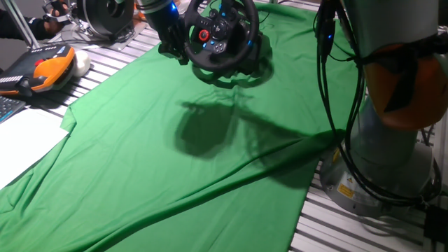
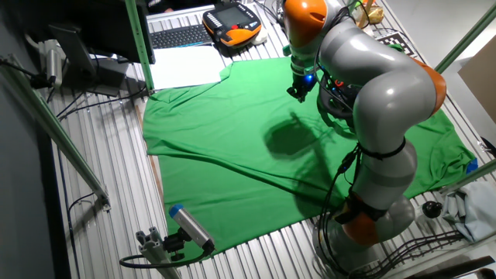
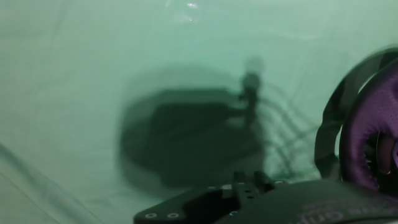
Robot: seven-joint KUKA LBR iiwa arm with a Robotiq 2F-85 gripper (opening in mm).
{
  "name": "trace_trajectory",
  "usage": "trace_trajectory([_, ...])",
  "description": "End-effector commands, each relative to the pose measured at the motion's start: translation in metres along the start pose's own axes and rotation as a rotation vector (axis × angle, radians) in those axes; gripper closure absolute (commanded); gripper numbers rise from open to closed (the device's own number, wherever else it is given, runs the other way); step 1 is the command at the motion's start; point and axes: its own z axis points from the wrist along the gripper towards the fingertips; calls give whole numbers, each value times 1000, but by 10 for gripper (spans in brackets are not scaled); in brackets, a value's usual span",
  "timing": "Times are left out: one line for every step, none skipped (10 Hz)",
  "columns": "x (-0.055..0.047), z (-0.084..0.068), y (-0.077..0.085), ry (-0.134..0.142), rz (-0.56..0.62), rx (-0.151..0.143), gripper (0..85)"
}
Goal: Rotate the steering wheel 90 degrees clockwise
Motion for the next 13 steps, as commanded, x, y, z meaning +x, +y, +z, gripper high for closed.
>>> trace_trajectory([0, 0, 0, 0, 6, 0, 850])
trace_trajectory([0, 0, 0, -1, 11, 0, 850])
trace_trajectory([0, 0, 0, -3, 19, 1, 850])
trace_trajectory([0, 0, 0, -4, 19, 1, 850])
trace_trajectory([0, 0, 0, -4, 13, 1, 850])
trace_trajectory([0, 0, 0, -1, 3, 0, 850])
trace_trajectory([0, 0, 0, 0, -12, 0, 850])
trace_trajectory([0, 0, 0, 0, -21, 0, 850])
trace_trajectory([0, 0, 0, -1, -18, 0, 850])
trace_trajectory([0, 0, 0, -11, 4, -1, 850])
trace_trajectory([0, 0, 0, -85, 44, -18, 850])
trace_trajectory([0, 0, 0, -115, 107, -121, 850])
trace_trajectory([0, 0, 0, -76, 133, -143, 850])
